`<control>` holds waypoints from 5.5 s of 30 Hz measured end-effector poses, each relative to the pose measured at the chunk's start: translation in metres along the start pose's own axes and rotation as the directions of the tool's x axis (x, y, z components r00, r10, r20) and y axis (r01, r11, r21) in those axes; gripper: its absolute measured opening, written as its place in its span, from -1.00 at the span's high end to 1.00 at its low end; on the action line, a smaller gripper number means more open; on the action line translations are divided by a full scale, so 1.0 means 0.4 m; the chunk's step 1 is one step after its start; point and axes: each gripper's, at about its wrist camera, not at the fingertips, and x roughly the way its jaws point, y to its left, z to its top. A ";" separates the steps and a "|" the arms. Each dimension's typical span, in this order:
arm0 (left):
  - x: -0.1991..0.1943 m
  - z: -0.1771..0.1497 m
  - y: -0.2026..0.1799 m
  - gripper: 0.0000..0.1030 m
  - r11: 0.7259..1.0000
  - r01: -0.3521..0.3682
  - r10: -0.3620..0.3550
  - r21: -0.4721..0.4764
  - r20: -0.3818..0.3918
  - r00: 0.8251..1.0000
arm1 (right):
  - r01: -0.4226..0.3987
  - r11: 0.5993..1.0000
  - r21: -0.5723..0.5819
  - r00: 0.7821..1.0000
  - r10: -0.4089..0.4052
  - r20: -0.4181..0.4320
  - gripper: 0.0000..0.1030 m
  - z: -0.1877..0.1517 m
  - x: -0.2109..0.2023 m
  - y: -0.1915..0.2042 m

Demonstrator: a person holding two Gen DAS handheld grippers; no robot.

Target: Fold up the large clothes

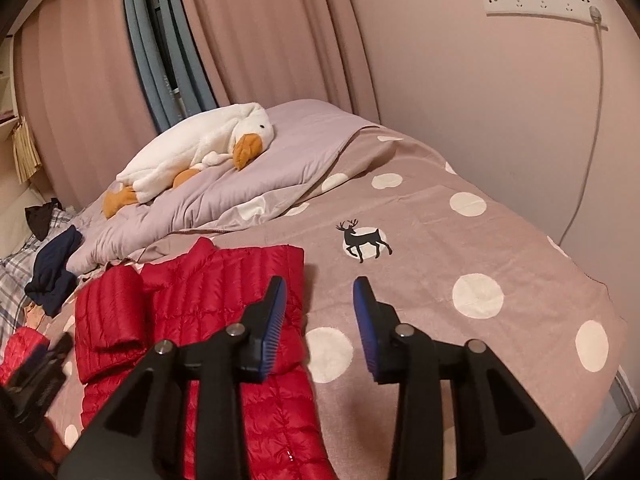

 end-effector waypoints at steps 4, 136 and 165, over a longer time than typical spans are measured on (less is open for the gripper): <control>0.002 -0.010 0.111 -0.81 0.993 -0.111 0.112 -0.050 0.013 0.994 | -0.047 0.999 -0.013 0.999 0.047 -0.023 -0.29 -0.008 0.018 0.046; -0.167 -0.535 0.399 -0.86 0.827 0.286 -0.368 -0.483 -0.081 0.926 | -0.247 0.954 0.171 0.959 0.265 -0.096 -0.93 -0.553 -0.184 -0.077; -0.148 -0.538 0.358 0.33 0.867 0.172 -0.252 -0.468 -0.114 0.961 | -0.237 0.960 0.151 0.961 0.254 -0.105 0.46 -0.578 -0.152 -0.049</control>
